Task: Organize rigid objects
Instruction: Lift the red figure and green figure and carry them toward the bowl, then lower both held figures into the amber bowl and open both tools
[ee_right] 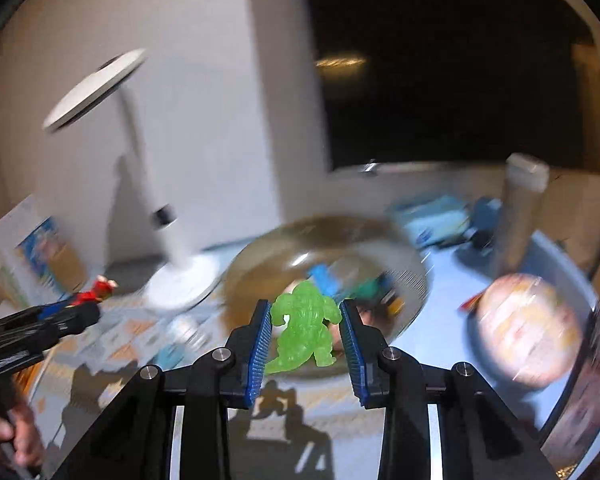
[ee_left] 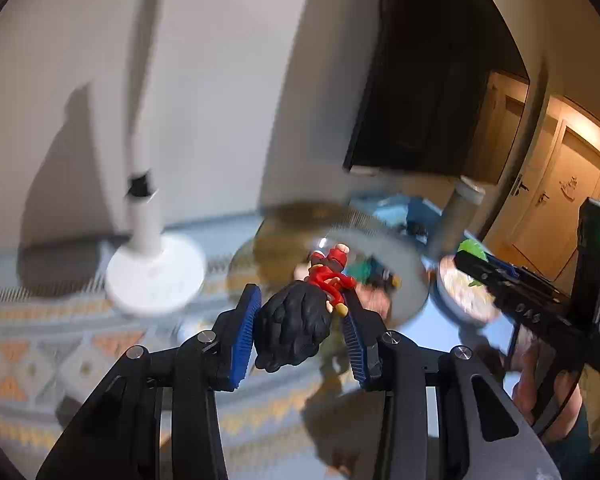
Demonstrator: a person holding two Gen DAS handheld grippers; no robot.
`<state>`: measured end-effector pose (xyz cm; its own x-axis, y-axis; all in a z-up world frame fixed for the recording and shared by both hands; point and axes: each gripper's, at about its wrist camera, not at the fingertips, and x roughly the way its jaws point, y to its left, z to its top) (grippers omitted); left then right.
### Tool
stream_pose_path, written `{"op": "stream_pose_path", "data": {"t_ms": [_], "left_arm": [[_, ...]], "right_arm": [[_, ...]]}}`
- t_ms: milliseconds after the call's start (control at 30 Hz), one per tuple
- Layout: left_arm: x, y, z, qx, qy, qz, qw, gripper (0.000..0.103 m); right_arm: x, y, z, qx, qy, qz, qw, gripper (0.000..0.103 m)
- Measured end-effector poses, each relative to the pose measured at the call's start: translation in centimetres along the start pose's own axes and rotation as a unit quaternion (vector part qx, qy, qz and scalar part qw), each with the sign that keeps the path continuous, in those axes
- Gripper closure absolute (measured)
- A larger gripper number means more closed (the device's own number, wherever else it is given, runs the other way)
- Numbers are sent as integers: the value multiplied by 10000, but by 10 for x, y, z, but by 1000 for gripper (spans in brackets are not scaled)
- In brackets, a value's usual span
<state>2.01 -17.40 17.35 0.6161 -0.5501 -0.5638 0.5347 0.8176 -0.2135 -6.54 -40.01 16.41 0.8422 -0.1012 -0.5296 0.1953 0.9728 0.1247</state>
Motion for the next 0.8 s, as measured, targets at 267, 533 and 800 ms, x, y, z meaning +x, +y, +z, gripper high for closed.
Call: {"op": "stream_pose_path", "data": {"t_ms": [267, 533, 800], "left_arm": [[105, -13, 18, -9, 504, -12, 9987, 66], [157, -4, 1, -45, 890, 110, 9960, 66], [125, -2, 18, 0, 311, 224, 9993, 24]], "right_arm": [[90, -32, 32, 142, 417, -684, 9967, 69], [160, -40, 19, 34, 968, -996, 9903, 69], [154, -22, 22, -275, 807, -933, 9920, 44]]}}
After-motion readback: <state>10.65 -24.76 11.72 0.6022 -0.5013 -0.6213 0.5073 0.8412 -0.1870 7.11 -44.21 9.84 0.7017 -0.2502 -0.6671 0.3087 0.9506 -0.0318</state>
